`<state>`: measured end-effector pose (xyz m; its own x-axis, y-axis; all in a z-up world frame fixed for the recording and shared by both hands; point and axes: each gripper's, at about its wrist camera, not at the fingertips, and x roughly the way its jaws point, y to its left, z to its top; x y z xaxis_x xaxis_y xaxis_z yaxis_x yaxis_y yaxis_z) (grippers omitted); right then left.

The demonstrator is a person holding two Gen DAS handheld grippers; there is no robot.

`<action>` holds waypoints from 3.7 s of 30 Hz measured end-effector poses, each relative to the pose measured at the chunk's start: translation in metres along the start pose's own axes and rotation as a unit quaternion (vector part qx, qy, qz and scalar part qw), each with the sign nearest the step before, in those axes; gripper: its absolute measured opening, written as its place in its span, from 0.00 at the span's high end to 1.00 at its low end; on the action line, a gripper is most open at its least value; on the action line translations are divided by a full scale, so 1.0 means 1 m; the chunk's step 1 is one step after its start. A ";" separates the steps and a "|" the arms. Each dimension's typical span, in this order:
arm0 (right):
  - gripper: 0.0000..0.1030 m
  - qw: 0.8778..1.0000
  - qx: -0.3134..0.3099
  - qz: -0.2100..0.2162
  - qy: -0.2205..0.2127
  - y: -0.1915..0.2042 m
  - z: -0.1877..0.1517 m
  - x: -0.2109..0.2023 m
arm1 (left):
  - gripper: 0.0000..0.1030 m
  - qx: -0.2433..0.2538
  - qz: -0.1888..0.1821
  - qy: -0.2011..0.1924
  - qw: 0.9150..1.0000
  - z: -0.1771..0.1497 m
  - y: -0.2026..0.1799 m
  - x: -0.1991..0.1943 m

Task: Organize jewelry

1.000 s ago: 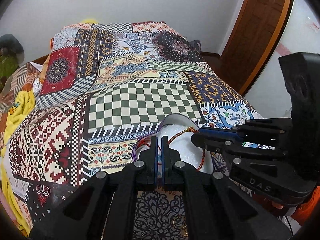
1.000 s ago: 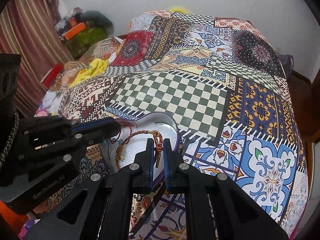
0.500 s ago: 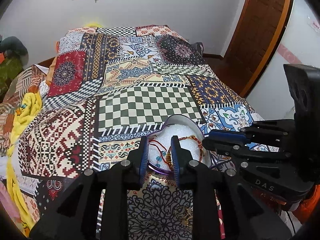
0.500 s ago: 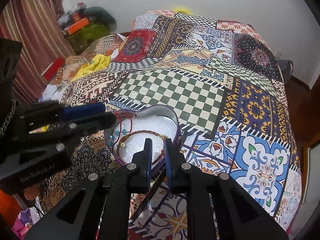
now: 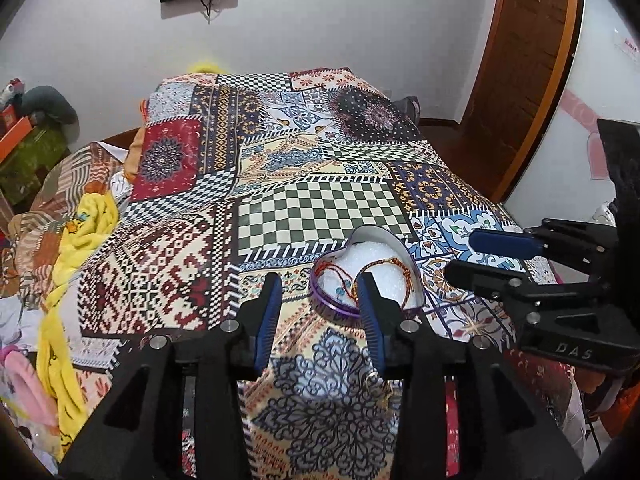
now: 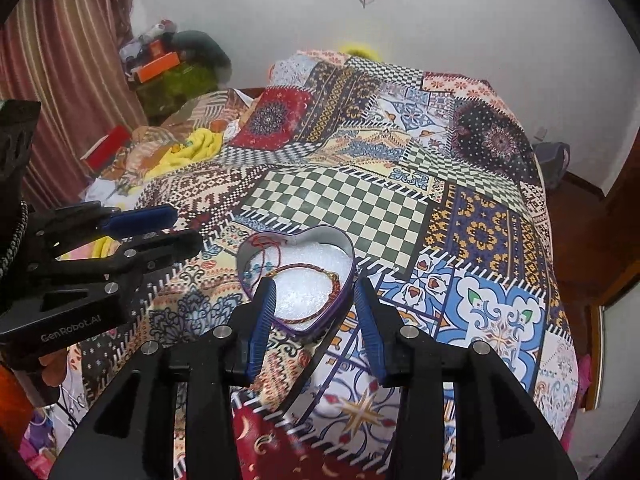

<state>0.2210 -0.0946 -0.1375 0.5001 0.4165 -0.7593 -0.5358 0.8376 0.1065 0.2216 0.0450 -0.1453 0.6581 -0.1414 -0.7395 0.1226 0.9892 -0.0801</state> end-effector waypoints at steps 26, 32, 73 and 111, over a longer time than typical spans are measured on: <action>0.64 0.999 0.023 -0.007 0.041 0.016 -0.057 0.002 | 0.58 -0.003 0.005 0.070 0.998 -0.080 0.011 -0.003; 0.64 0.998 0.028 0.007 0.063 0.021 -0.066 0.017 | 0.58 -0.002 -0.008 0.083 0.997 -0.093 0.007 0.007; 0.88 0.998 0.013 0.002 0.062 0.027 -0.059 0.025 | 0.80 -0.022 -0.045 0.046 0.998 -0.088 0.004 0.013; 0.88 0.997 0.042 -0.009 -0.063 -0.008 -0.002 -0.029 | 0.80 -0.009 -0.040 -0.061 0.997 -0.008 -0.011 -0.019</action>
<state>0.2087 -0.1140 -0.1175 0.5928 0.4384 -0.6756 -0.4697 0.8696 0.1522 0.2017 0.0372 -0.1353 0.7324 -0.2220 -0.6436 0.1653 0.9750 -0.1482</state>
